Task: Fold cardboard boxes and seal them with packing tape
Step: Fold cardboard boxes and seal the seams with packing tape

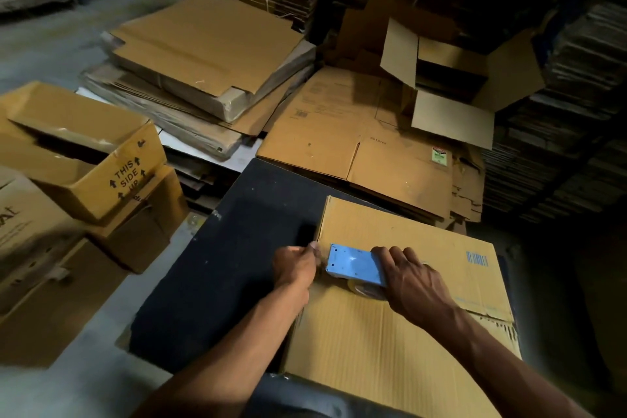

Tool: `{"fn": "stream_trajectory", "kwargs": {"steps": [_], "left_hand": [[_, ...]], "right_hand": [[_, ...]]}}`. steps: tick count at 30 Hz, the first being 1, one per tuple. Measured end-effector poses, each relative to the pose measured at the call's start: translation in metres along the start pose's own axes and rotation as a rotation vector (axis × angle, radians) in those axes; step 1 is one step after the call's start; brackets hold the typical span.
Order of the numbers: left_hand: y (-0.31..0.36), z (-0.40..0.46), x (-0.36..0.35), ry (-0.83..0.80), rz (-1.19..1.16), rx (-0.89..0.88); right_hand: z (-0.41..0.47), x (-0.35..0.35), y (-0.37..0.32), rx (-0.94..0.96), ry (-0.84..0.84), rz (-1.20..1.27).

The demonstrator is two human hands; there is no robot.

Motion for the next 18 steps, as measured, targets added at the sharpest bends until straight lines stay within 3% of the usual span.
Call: {"fn": "stream_trajectory", "kwargs": {"steps": [8, 18], "left_hand": [[-0.003, 0.03, 0.029, 0.084, -0.086, 0.026], [-0.047, 0.054, 0.042, 0.082, 0.114, -0.009]], "right_hand": [[0.0, 0.018, 0.019, -0.054, -0.046, -0.146], [0.018, 0.006, -0.008, -0.021, -0.161, -0.295]]}}
Point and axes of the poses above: each hand's wrist, its own z-axis towards the middle knuckle, its own x-axis out of the back of the hand, y = z × x, the point moved 3 cm from there along z, towards the middle knuckle, and after that the axes turned 1 degree about z, right-handed, at the moved point
